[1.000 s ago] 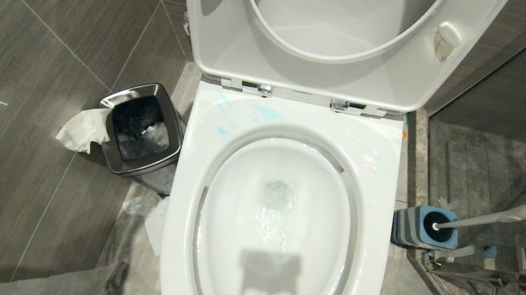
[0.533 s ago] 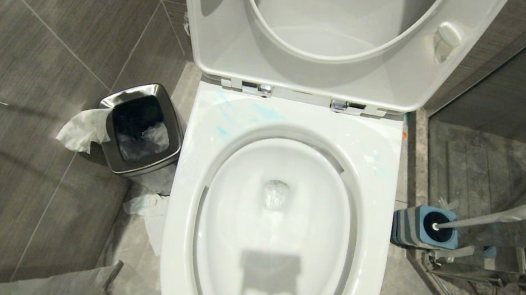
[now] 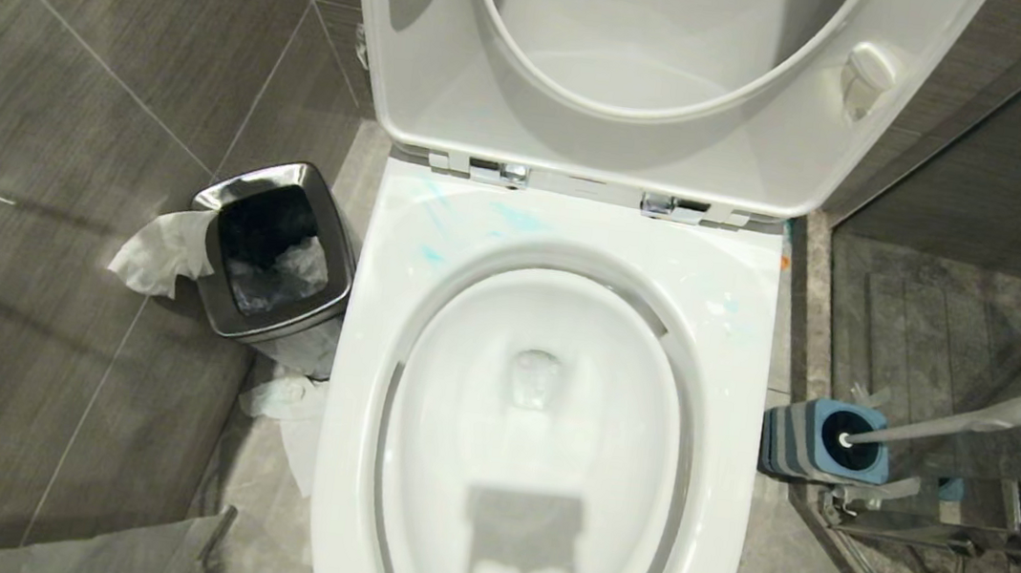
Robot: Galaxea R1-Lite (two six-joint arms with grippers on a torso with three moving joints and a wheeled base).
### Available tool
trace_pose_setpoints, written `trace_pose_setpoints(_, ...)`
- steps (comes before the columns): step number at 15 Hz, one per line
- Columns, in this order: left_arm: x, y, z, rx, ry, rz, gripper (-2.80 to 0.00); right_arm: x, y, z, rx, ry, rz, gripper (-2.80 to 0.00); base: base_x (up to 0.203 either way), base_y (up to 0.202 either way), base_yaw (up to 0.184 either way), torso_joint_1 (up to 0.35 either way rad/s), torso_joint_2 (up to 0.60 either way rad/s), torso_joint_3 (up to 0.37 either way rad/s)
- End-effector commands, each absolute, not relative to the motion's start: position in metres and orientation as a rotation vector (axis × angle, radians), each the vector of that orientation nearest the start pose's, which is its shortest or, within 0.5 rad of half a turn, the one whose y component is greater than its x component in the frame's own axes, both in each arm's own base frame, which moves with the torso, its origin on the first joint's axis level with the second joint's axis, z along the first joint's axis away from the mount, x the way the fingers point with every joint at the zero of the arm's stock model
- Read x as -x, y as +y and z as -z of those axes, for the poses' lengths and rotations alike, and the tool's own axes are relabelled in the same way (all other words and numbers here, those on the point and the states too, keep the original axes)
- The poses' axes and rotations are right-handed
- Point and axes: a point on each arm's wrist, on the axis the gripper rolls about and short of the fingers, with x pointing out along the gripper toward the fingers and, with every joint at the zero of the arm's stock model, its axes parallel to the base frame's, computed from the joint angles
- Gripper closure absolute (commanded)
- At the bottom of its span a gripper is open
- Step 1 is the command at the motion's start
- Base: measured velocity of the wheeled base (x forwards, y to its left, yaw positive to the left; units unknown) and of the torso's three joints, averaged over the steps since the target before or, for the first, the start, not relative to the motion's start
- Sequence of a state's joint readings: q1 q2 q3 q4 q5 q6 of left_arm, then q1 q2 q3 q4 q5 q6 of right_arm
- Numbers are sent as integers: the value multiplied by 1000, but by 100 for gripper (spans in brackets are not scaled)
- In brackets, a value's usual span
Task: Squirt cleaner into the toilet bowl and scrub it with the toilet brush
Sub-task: Flush the toilet, then close the toilet lid
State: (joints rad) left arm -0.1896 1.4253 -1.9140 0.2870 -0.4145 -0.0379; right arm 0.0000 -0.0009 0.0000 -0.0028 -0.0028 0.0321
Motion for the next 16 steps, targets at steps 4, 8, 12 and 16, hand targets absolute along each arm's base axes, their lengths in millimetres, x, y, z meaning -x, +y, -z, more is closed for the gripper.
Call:
trace_pose_setpoints(4,-184,-40,-451,23,-121,595,0,23,0,-76,-32,-3,3,0,0,0,0,0,0,0)
trace_pose_setpoints(8,-208,-22,-449,-8,-134,732,0,23,0,-76,-32,-3,3,0,0,0,0,0,0,0)
trace_pose_setpoints(12,-246,-23,-441,-7,-172,832,0,23,0,-76,-32,-3,3,0,0,0,0,0,0,0)
trace_pose_setpoints(16,-298,-40,-435,-3,-366,915,0,23,0,-76,-32,-3,3,0,0,0,0,0,0,0)
